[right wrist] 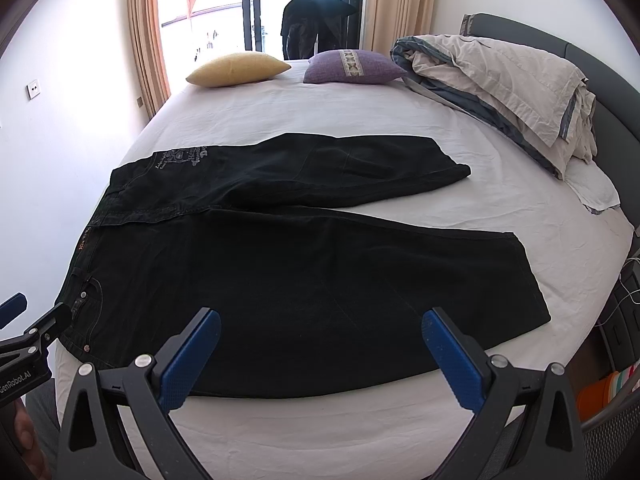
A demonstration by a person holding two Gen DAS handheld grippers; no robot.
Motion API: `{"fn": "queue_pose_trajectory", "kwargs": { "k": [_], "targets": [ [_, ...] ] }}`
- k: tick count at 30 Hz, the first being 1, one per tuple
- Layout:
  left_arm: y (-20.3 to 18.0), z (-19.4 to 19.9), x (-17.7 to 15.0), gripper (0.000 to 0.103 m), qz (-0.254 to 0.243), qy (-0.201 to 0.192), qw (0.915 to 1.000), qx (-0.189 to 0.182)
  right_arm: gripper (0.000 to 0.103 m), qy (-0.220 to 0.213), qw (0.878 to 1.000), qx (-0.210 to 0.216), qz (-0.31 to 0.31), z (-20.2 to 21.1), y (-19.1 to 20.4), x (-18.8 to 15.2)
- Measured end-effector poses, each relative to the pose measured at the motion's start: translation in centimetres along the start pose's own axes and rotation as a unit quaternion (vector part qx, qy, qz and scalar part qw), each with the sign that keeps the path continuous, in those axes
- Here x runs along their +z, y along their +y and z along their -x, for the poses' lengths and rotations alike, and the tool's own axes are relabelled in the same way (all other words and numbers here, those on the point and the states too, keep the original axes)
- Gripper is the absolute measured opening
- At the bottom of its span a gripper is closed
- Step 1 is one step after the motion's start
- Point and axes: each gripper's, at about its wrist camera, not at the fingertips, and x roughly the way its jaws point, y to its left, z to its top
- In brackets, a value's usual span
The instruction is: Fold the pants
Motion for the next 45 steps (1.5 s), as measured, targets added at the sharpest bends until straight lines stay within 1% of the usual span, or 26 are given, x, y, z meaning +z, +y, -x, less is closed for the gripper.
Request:
{"fn": "queue_pose_trajectory", "kwargs": {
  "k": [3, 5, 11, 14, 23, 28, 31, 34, 35, 38, 41, 45],
  "targets": [
    [0.0, 0.0, 0.0, 0.103, 0.0, 0.001, 1.0, 0.0, 0.103, 0.001, 1.0, 0.001, -0.001, 0.2, -0.2, 0.0],
    [0.0, 0.0, 0.1, 0.103, 0.0, 0.0, 1.0, 0.001, 0.103, 0.001, 1.0, 0.0, -0.001, -0.5, 0.5, -0.3],
    [0.0, 0.0, 0.1, 0.103, 0.0, 0.001, 1.0, 0.001, 0.103, 0.001, 1.0, 0.001, -0.001, -0.3, -0.1, 0.0],
    [0.0, 0.0, 0.0, 0.103, 0.0, 0.001, 1.0, 0.001, 0.103, 0.002, 1.0, 0.0, 0.0, -0.5, 1.1, -0.8],
    [0.0, 0.0, 0.1, 0.103, 0.0, 0.001, 1.0, 0.001, 0.103, 0.002, 1.0, 0.001, 0.0, -0.3, 0.4, -0.4],
    [0.0, 0.0, 0.0, 0.103, 0.0, 0.002, 1.0, 0.001, 0.103, 0.003, 1.0, 0.001, 0.0, -0.7, 0.8, -0.7],
    [-0.1, -0.2, -0.1, 0.103, -0.001, 0.003, 1.0, 0.002, 0.103, 0.004, 1.0, 0.002, 0.001, -1.5, 1.8, -1.2],
    [0.0, -0.7, -0.7, 0.103, -0.003, 0.005, 1.0, 0.003, 0.103, 0.007, 1.0, 0.004, 0.002, -2.1, 2.1, -1.5],
    [0.0, -0.8, -0.8, 0.103, -0.003, 0.006, 1.0, 0.004, 0.103, 0.008, 1.0, 0.005, 0.001, -1.9, 1.5, -0.9],
    [-0.1, -1.6, -0.9, 0.103, -0.007, 0.013, 0.9999, 0.006, 0.103, 0.013, 1.0, 0.009, 0.002, -2.2, 1.2, -0.9],
    [0.1, -2.4, -0.6, 0.103, -0.011, 0.02, 0.9997, 0.007, 0.103, 0.02, 1.0, 0.014, 0.0, -2.9, 0.5, -0.9],
    [1.0, -3.9, 0.1, 0.103, 0.0, 0.033, 0.9995, 0.003, 0.103, 0.03, 0.999, 0.021, -0.002, -4.3, -0.4, -0.3]
  ]
}}
